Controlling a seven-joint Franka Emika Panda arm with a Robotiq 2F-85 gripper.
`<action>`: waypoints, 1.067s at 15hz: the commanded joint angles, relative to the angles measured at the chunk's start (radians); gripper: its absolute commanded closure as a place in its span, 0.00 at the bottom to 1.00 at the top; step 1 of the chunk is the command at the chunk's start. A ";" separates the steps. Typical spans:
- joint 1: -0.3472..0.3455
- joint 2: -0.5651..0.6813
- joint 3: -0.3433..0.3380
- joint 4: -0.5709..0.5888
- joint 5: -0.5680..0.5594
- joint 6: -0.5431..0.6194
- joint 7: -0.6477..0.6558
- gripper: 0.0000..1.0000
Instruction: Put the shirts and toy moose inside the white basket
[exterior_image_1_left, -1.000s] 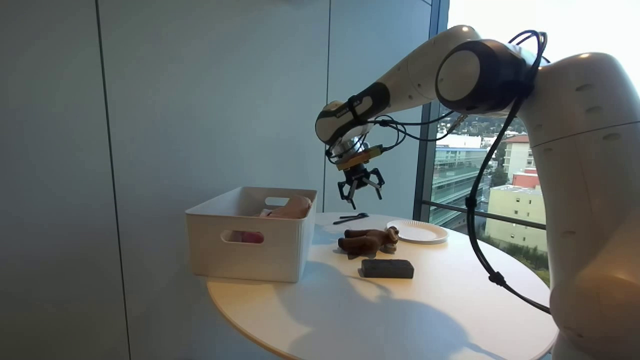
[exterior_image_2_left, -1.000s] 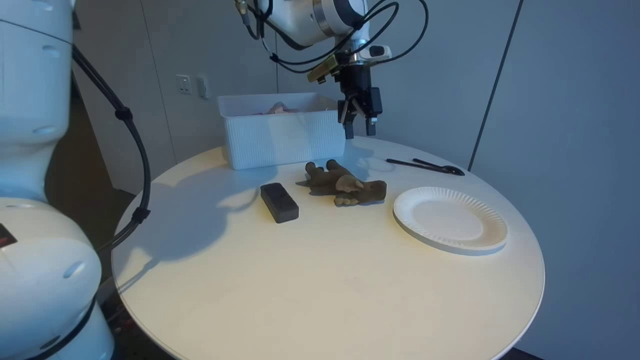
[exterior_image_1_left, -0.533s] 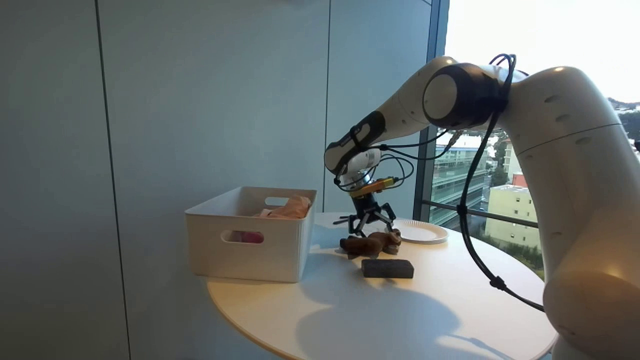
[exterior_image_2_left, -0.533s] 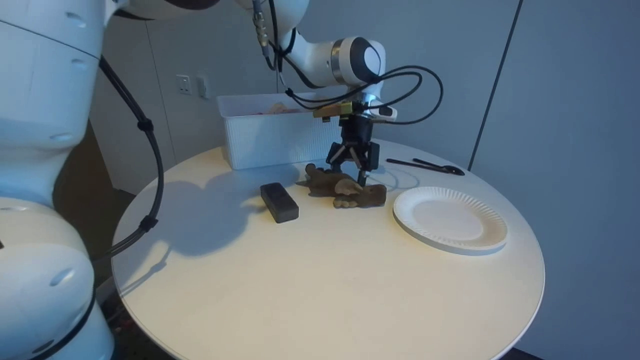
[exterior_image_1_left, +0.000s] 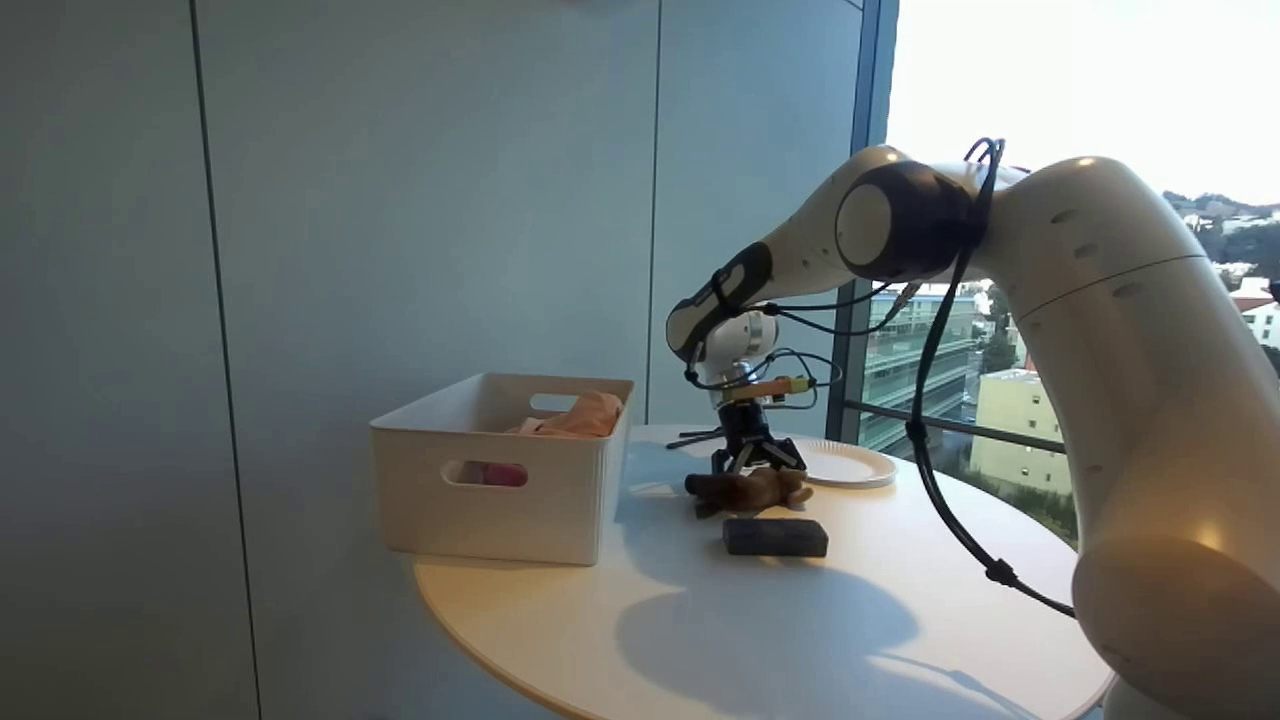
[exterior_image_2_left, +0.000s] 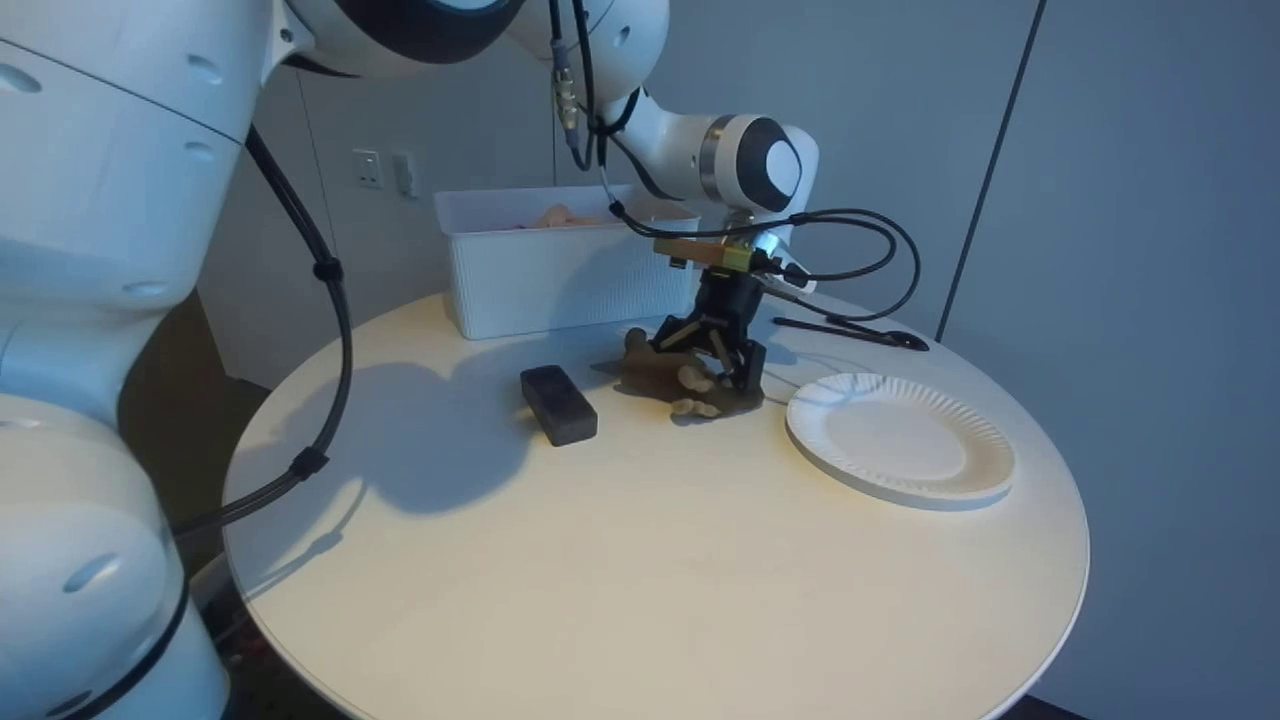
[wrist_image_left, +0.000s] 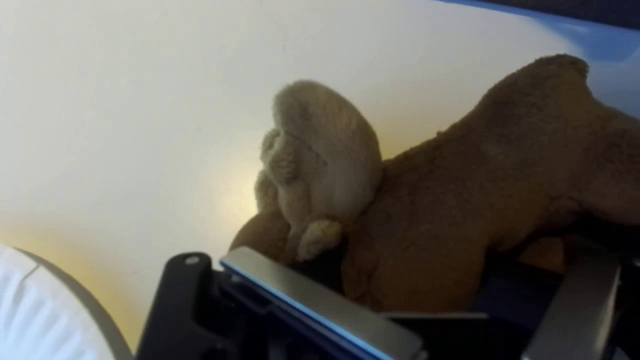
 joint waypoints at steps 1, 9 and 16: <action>-0.006 0.019 -0.007 -0.017 0.027 0.003 -0.020 0.76; 0.012 -0.053 -0.025 -0.095 0.004 0.091 0.039 0.94; 0.059 -0.347 -0.064 -0.417 -0.114 0.433 0.164 0.93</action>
